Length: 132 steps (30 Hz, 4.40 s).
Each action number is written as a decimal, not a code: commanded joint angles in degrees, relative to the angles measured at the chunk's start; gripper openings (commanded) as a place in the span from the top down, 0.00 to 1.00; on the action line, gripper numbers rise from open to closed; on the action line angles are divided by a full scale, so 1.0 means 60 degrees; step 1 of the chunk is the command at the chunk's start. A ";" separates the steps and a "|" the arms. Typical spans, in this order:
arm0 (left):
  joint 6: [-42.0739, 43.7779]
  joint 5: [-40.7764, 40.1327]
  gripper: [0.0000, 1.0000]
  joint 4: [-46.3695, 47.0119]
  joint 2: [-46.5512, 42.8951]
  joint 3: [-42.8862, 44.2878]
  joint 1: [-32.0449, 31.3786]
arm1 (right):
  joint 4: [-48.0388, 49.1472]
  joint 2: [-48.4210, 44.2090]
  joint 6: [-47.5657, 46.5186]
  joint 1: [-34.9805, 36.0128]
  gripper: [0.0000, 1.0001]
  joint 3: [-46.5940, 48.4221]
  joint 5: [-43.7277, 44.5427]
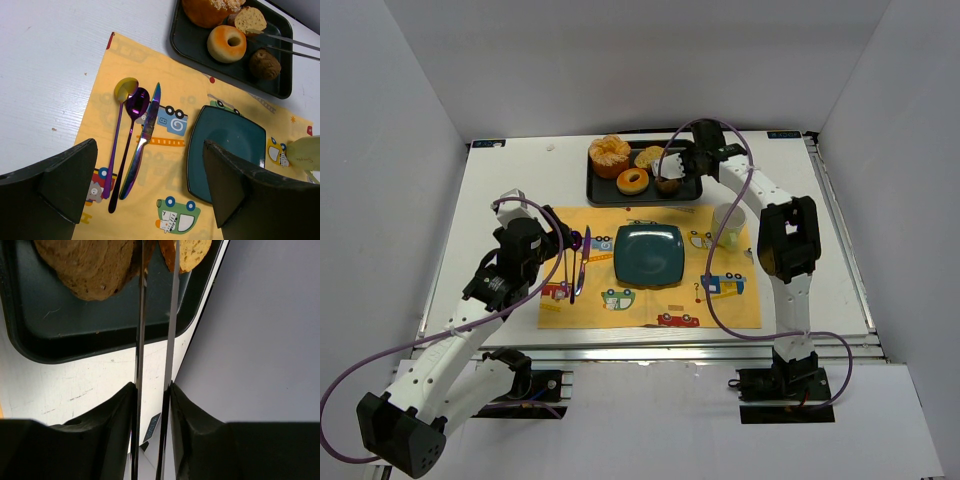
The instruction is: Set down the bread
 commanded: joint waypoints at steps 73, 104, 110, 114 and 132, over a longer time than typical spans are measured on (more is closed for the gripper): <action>-0.0495 0.0273 0.05 0.0567 -0.1036 -0.0173 0.0034 | 0.0864 -0.6902 0.3594 0.1706 0.69 -0.6209 -0.1162; -0.0656 0.0200 0.05 0.0699 -0.1402 -0.0392 0.0034 | 0.0309 -0.1992 0.2539 0.1691 0.52 -0.1851 0.0890; -0.0715 0.0112 0.05 0.0596 -0.1533 -0.0421 0.0034 | 0.0119 -0.1551 0.2495 0.1706 0.53 -0.1485 0.1008; -0.0744 0.0068 0.05 0.0508 -0.1592 -0.0421 0.0034 | -0.0247 -0.1608 0.2539 0.1691 0.53 -0.1367 0.0950; -0.0773 0.0229 0.05 0.0815 -0.1402 -0.0524 0.0034 | -0.0453 -0.2137 0.2730 0.1677 0.53 -0.1514 0.0715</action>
